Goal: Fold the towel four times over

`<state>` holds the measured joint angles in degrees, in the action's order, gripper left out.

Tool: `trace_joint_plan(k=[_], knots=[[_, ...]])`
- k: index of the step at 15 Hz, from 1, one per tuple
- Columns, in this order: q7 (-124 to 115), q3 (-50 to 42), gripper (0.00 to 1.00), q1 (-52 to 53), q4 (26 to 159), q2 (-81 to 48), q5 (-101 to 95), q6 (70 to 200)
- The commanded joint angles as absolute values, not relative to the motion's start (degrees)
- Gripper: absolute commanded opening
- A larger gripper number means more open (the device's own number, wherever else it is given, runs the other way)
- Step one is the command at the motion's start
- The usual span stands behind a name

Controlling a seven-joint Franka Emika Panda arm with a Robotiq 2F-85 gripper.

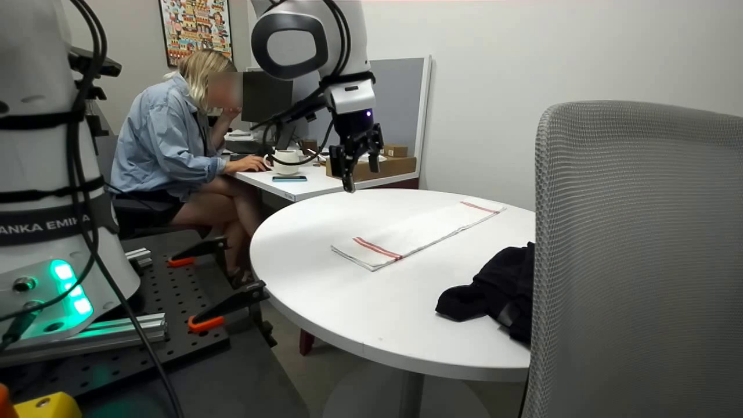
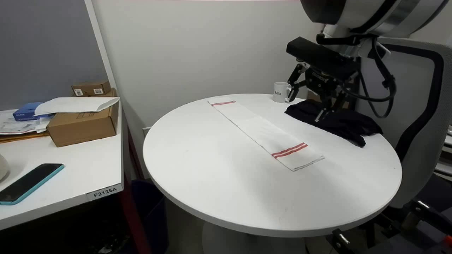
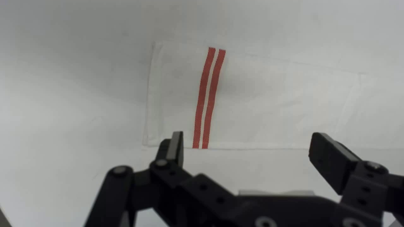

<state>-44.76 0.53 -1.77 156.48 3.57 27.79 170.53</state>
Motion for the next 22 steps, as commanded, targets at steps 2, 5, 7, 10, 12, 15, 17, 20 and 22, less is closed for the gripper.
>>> trace_joint_plan(k=[2, 5, 7, 10, 12, 15, 17, 20, 22], knots=[[-53.6, -0.1, 1.0, -1.9, 157.4, -1.1, 30.5, 178.3], [-47.3, 2.7, 1.0, -0.7, 154.8, -1.0, 43.3, 168.5], [-42.9, 3.5, 1.0, -0.5, 152.8, -2.2, 51.1, 163.6], [-38.2, 3.8, 1.0, -0.8, 151.2, -4.5, 58.5, 160.5], [-37.2, 3.7, 1.0, -1.0, 150.5, -6.5, 60.2, 161.6], [-38.2, 3.7, 1.0, -1.1, 149.7, -9.1, 59.6, 163.6], [-40.5, 1.9, 1.0, 0.3, 149.2, -10.8, 57.2, 163.7], [-43.6, 0.5, 1.0, 1.4, 148.6, -13.9, 53.5, 164.3], [-47.8, -0.6, 1.0, 1.7, 148.4, -15.9, 48.7, 164.1]])
